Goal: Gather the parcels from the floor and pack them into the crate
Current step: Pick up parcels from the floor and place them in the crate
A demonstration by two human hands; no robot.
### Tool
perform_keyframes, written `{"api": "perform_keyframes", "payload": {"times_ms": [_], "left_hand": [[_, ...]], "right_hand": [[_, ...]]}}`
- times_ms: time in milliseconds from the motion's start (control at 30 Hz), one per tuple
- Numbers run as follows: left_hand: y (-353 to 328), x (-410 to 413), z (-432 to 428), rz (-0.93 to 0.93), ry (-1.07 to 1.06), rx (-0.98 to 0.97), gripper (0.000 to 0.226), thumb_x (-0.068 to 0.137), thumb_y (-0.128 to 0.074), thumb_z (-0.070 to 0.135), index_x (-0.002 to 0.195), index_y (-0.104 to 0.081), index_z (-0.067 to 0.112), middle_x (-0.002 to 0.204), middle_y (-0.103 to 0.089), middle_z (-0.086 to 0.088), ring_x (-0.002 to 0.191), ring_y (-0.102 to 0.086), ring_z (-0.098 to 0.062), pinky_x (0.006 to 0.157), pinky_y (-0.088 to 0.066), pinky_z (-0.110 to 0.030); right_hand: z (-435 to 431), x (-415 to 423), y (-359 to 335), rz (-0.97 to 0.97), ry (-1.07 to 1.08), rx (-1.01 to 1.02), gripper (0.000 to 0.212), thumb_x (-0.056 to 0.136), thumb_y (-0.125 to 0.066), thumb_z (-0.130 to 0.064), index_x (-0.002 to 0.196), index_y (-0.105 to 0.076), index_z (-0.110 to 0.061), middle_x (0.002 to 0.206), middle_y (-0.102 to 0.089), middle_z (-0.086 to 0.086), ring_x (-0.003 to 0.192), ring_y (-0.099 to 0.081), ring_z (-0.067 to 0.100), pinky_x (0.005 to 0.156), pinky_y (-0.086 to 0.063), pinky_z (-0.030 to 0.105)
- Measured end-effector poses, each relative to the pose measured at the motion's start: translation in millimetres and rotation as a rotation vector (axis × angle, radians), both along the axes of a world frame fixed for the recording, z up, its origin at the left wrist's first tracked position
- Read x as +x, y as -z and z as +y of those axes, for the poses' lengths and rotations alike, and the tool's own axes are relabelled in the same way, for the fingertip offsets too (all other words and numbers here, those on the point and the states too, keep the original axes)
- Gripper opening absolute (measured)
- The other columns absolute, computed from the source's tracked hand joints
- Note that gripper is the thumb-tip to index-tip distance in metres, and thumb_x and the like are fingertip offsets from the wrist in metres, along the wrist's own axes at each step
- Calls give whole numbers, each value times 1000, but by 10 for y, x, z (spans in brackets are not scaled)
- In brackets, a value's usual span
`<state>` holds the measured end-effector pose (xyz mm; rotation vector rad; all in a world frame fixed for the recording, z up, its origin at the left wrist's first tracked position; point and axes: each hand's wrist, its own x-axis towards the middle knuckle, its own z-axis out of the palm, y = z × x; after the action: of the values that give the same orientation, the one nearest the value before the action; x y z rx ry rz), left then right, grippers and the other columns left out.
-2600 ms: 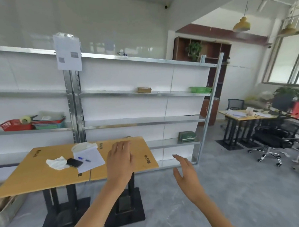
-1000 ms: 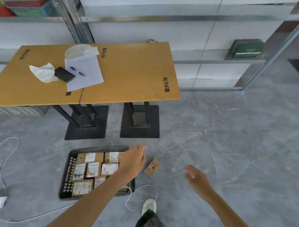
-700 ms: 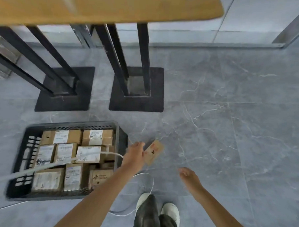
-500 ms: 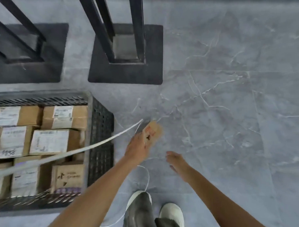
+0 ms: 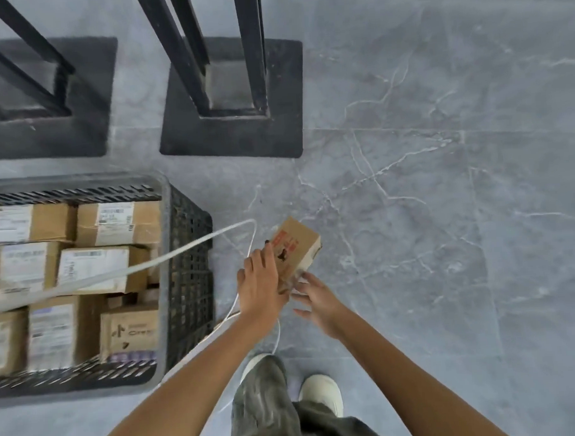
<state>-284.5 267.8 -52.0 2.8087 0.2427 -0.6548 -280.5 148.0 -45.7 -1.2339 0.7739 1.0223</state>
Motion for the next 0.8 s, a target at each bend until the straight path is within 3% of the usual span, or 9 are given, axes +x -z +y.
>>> {"api": "perform_keyframes", "payload": {"times_ms": [167, 333, 467, 533, 600, 700, 800], "left_hand": [[-1687, -89, -161, -41, -12, -83, 103, 75, -69, 52, 148, -7, 13, 136, -34, -8, 124, -37, -26, 102, -36, -35], [-3583, -70, -208, -121, -41, -198, 101, 75, -61, 63, 147, -8, 15, 134, -34, -6, 123, -36, -25, 101, -38, -36], [-5116, 4, -21, -174, -35, -307, 107, 64, -70, 63, 145, -16, 19, 127, -38, -1, 119, -38, -20, 98, -40, -34], [-5887, 65, 181, -205, -26, -367, 112, 58, -69, 68, 145, -17, 23, 124, -37, 1, 117, -38, -19, 96, -42, -34], [-6629, 89, 426, -213, 31, -435, 110, 56, -67, 72, 145, -19, 30, 127, -38, 5, 118, -40, -15, 95, -43, -33], [-7556, -74, 762, -264, 75, -556, 85, 61, -73, 62, 133, -33, 37, 128, -46, 10, 107, -48, 1, 90, -46, -22], [-8201, -443, 1069, -379, 85, -578, 84, 66, -75, 57, 134, -36, 31, 126, -47, 9, 109, -49, -7, 89, -45, -25]], "right_hand": [[-177, -135, -1717, -121, 45, -44, 35, 97, -49, -20, 133, -47, -20, 125, -59, 5, 116, -54, 21, 108, -36, 46], [-349, -181, -3603, -304, 24, -103, 34, 101, -35, -36, 125, -52, -19, 118, -64, 7, 112, -58, 21, 105, -37, 42], [-299, -170, -5079, -450, -73, -184, 31, 101, -39, -29, 126, -50, -16, 116, -61, 4, 113, -57, 23, 100, -40, 41], [-192, -162, -5761, -610, -179, -216, 32, 101, -41, -22, 132, -46, -12, 120, -58, 6, 117, -55, 27, 99, -44, 38], [-31, -159, -6417, -787, -256, -264, 33, 101, -40, -19, 132, -47, -11, 116, -61, 7, 110, -60, 24, 94, -49, 33], [236, -304, -7262, -879, -197, -161, 32, 101, -39, -15, 133, -43, -13, 110, -60, 5, 101, -62, 22, 84, -51, 31], [511, -717, -7908, -962, -91, -61, 24, 100, -42, -15, 124, -46, -16, 116, -55, 4, 105, -55, 20, 80, -50, 27]]}}
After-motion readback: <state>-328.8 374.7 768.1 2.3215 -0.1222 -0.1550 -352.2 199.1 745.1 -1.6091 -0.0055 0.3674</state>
